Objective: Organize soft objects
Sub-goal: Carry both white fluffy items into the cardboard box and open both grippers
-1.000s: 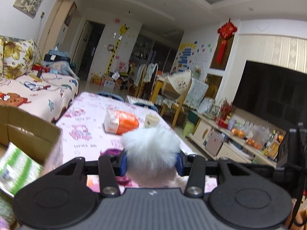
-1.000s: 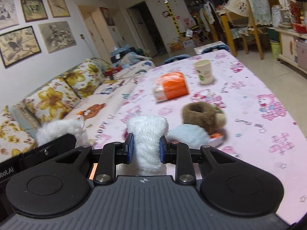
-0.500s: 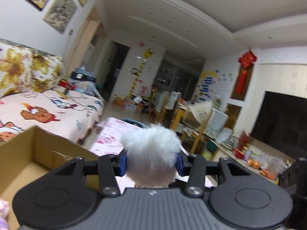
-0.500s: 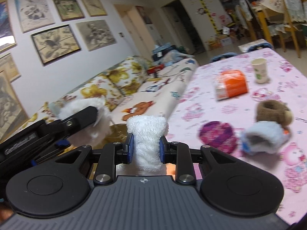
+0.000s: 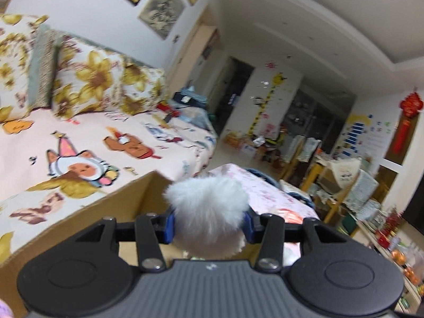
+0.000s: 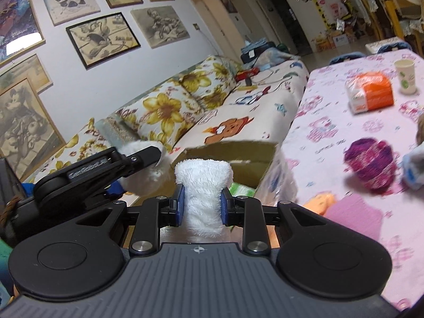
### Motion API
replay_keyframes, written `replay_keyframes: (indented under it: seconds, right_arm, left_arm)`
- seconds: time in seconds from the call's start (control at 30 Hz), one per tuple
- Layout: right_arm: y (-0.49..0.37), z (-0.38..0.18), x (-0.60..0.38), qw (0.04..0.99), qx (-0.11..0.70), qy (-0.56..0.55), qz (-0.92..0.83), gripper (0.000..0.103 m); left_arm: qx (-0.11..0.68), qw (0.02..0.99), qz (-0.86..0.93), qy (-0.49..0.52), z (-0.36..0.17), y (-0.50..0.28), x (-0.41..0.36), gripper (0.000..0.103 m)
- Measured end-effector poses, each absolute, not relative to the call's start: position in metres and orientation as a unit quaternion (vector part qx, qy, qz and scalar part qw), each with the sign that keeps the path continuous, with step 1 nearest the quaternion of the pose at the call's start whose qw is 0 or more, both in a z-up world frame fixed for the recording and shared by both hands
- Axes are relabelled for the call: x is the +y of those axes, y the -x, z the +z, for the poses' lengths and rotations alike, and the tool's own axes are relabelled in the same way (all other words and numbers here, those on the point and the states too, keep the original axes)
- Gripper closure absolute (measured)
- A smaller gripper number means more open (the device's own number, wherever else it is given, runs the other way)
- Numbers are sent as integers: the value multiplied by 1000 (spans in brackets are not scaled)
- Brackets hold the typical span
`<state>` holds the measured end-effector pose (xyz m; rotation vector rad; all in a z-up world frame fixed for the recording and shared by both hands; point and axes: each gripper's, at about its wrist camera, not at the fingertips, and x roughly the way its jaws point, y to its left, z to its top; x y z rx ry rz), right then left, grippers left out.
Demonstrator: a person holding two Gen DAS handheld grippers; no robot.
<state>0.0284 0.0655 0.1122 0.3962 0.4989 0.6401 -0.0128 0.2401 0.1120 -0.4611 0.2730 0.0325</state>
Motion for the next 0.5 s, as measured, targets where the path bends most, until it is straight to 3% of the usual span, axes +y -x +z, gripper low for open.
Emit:
replay_keyframes:
  seconds: [0.17,0.27,0.3,0.33,0.4,0.5]
  right_arm:
    - [-22,109,73,894,254,-173,327,68]
    - [-19,107,75,892,269,-156,329,43]
    - [-18,107,74,893,272,-153,325,29]
    - [-15,107,71,893,272,-154,323,25]
    - [-10,111,65,894,269,-157,323,23]
    - [1,119,54,906,247,-156,307,14]
  left_arm:
    - [163,957,41,236,100,7,254,55]
    - [176,954,56,235,93,6,261,51]
    - [180,953,60,236,92,5,262,48]
    - [182,952,64,237,91,5,263,44]
    - [181,952,70,236,91,7,263,27]
    - [174,955,76,227,94,11,261,22]
